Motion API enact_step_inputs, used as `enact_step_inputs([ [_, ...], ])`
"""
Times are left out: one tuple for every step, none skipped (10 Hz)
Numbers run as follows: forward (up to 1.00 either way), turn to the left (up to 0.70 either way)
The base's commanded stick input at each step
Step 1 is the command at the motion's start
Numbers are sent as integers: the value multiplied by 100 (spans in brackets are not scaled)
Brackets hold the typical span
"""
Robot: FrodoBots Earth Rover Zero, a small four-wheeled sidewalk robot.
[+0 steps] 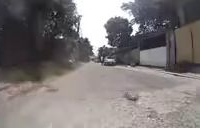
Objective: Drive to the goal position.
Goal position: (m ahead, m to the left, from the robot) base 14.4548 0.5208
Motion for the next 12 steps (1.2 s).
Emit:
enact_step_inputs([
  [100,-2],
  [100,-2],
  [100,-2],
  [100,-2],
  [100,-2],
  [100,-2],
  [100,-2],
  [100,-2],
  [100,-2],
  [100,-2],
  [100,-2],
  [100,-2],
])
